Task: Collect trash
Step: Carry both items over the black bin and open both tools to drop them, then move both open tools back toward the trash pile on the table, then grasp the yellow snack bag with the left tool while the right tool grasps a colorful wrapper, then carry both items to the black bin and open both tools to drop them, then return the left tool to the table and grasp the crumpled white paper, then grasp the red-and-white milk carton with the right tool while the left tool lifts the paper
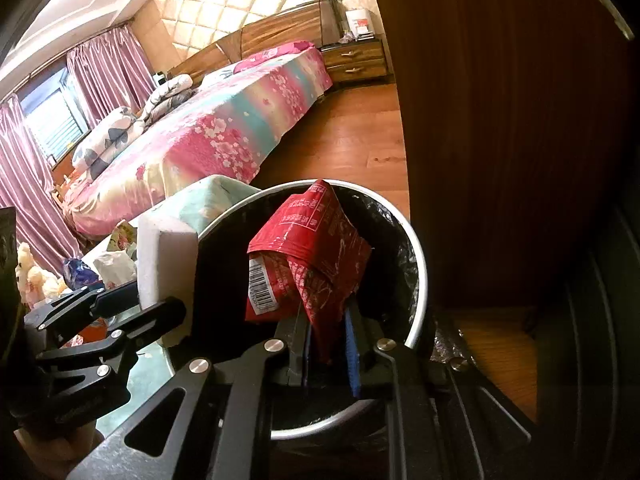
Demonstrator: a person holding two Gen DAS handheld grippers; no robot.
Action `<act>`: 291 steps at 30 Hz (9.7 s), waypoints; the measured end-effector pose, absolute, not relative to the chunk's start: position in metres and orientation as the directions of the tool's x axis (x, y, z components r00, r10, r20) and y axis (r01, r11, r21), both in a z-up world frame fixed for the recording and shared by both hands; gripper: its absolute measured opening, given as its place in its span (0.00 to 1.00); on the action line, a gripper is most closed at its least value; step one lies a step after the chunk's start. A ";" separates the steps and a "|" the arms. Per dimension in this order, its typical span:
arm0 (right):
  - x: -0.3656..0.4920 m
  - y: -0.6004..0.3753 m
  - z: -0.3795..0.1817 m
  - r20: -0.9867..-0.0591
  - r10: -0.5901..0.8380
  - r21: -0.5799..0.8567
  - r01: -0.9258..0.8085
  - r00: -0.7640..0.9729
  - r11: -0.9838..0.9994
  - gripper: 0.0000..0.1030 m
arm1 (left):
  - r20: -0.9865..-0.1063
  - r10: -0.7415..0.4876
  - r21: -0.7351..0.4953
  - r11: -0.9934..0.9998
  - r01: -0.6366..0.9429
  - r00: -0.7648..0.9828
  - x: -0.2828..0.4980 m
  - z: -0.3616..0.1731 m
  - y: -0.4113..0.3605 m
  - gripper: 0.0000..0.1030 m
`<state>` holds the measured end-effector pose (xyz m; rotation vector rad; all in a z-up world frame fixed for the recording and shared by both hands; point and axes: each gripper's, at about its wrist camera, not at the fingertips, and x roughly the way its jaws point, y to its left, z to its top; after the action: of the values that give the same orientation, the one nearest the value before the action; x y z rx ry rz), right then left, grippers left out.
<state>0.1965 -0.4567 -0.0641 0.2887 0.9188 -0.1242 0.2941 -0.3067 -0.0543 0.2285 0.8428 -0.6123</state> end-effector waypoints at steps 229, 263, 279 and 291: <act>0.165 -0.311 -0.060 -0.692 0.221 0.352 0.054 0.688 0.934 0.80 | -0.712 -0.326 -0.253 0.945 0.206 0.622 0.202 -0.042 -0.074 0.51; 0.179 -0.185 -0.093 -0.753 0.350 0.378 -0.069 0.557 0.923 0.80 | -0.730 -0.312 -0.277 0.948 0.155 0.607 0.204 -0.060 0.022 0.02; 0.222 -0.131 -0.117 -0.798 0.269 0.287 -0.051 0.540 0.956 0.63 | -0.732 -0.296 -0.267 0.953 0.141 0.614 0.183 -0.048 0.059 0.35; 0.196 -0.175 -0.102 -0.780 0.300 0.309 -0.079 0.550 0.948 0.50 | -0.740 -0.270 -0.247 0.961 0.124 0.616 0.200 -0.051 0.023 0.61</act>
<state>0.1955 -0.1747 -0.1023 0.2503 0.9654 0.2268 0.2001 0.0230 -0.0512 -0.1783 0.8796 -0.2278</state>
